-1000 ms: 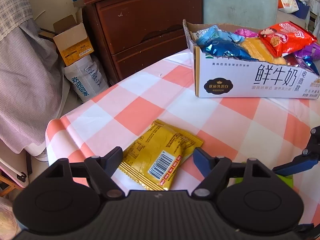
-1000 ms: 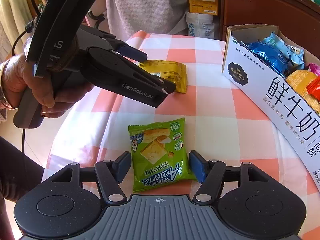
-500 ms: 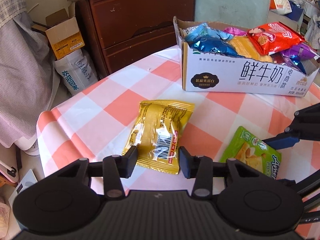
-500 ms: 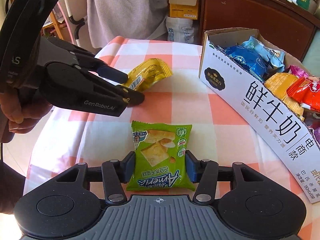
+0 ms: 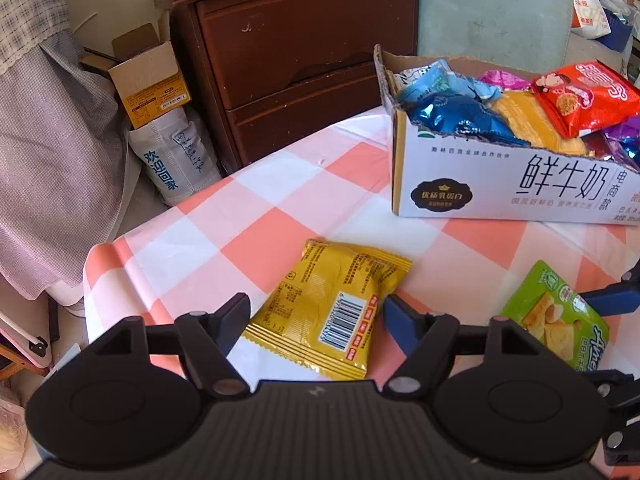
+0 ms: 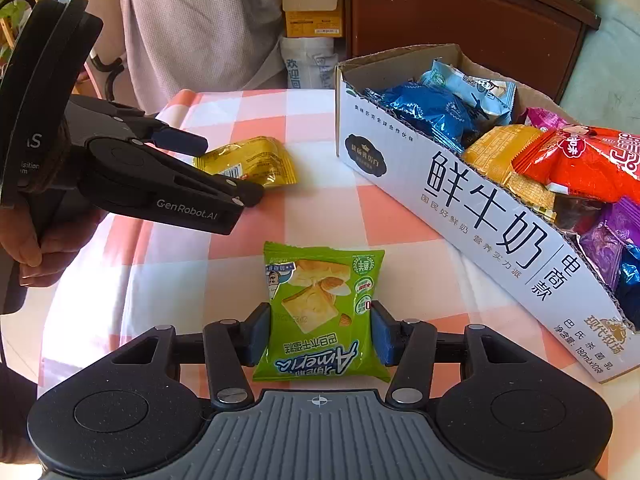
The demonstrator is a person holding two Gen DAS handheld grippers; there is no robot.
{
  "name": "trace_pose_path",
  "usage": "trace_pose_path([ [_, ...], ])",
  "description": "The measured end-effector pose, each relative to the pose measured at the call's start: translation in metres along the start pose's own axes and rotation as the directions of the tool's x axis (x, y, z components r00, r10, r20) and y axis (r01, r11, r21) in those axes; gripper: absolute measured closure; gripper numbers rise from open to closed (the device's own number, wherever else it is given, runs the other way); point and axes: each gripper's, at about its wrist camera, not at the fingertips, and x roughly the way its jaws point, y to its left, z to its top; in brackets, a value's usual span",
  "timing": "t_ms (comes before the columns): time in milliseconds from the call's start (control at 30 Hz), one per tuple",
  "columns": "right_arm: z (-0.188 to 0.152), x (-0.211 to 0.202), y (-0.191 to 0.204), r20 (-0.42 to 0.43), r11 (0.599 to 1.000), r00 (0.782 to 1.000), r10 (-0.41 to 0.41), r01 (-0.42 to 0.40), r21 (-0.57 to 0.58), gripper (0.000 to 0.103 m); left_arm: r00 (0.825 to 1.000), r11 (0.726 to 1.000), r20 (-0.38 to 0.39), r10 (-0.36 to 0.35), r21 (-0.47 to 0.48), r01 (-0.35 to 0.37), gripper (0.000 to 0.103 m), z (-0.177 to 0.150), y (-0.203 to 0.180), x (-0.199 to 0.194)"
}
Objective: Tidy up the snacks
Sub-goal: 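Lift both packs and carry them over the cardboard box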
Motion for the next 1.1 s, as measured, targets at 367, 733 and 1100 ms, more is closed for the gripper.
trace_pose_path([
  [367,0.003,0.007,-0.021,-0.006,0.994,1.0,-0.011,0.011,0.105,0.052,0.999,0.999,0.009,-0.036,0.019,0.036,0.048,-0.007,-0.011,-0.004],
  [733,0.005,-0.001,-0.023,0.023,0.993,0.999,-0.026,0.023,0.119,0.053,0.998,0.998,-0.015,0.054,0.013,-0.054,0.05,-0.021,-0.021,-0.033],
  [1100,0.008,-0.024,-0.022,0.104,0.994,0.993,-0.053,0.042,0.103,0.053,0.994,0.993,0.023,0.105,0.045,-0.106,0.05,-0.022,-0.042,-0.058],
])
